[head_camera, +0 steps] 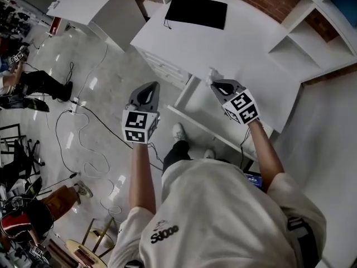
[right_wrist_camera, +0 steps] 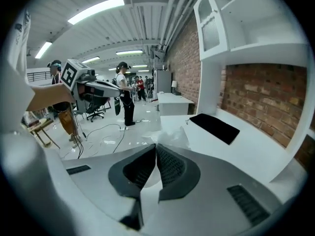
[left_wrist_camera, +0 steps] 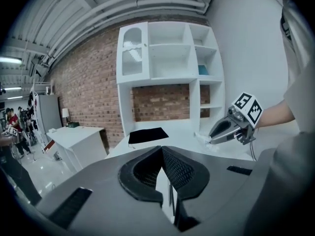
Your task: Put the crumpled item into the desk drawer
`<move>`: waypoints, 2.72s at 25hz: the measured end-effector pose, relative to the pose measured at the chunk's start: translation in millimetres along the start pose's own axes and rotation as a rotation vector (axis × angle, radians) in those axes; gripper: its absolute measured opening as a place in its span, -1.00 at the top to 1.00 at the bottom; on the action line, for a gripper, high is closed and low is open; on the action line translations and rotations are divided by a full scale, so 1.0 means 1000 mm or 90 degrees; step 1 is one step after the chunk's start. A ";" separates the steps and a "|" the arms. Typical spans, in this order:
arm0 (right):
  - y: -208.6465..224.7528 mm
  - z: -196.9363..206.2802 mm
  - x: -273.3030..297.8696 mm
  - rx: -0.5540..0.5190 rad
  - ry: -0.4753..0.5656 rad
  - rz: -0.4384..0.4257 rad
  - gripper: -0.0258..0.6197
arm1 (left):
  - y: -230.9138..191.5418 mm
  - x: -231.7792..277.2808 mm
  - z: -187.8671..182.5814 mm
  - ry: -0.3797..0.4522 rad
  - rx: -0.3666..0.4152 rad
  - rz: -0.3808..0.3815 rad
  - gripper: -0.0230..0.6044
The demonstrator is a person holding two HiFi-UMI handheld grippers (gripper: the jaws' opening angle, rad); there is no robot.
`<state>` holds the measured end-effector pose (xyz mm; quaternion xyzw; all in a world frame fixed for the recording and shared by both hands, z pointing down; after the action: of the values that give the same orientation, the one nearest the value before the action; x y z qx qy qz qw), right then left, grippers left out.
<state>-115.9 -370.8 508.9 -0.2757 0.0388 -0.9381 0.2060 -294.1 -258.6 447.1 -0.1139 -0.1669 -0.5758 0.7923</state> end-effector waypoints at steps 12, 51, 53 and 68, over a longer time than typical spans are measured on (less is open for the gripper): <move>-0.061 0.110 0.098 -0.024 -0.181 -0.104 0.89 | -0.049 0.024 0.059 -0.037 -0.088 0.014 0.87; -0.083 0.222 0.205 -0.006 -0.352 -0.008 0.52 | -0.062 0.038 0.137 -0.113 -0.125 0.080 0.87; -0.080 0.216 0.197 0.008 -0.349 -0.004 0.51 | -0.057 0.036 0.138 -0.112 -0.127 0.079 0.87; 0.011 0.142 0.090 0.071 -0.185 0.158 0.85 | -0.029 0.039 0.094 -0.073 -0.088 0.065 0.87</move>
<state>-105.0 -411.7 671.9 -0.3892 -0.0093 -0.8565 0.3388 -323.0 -267.0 548.3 -0.2096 -0.1654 -0.5372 0.8001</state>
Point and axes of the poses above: the fingertips, and each gripper's own axes: x forward along the fingers, y to its right, z out of its underside, the point moved 3 cm from there along -x, backward along the fingers, and after that the axes turned 15 degrees about z, right-handed, at the moved point
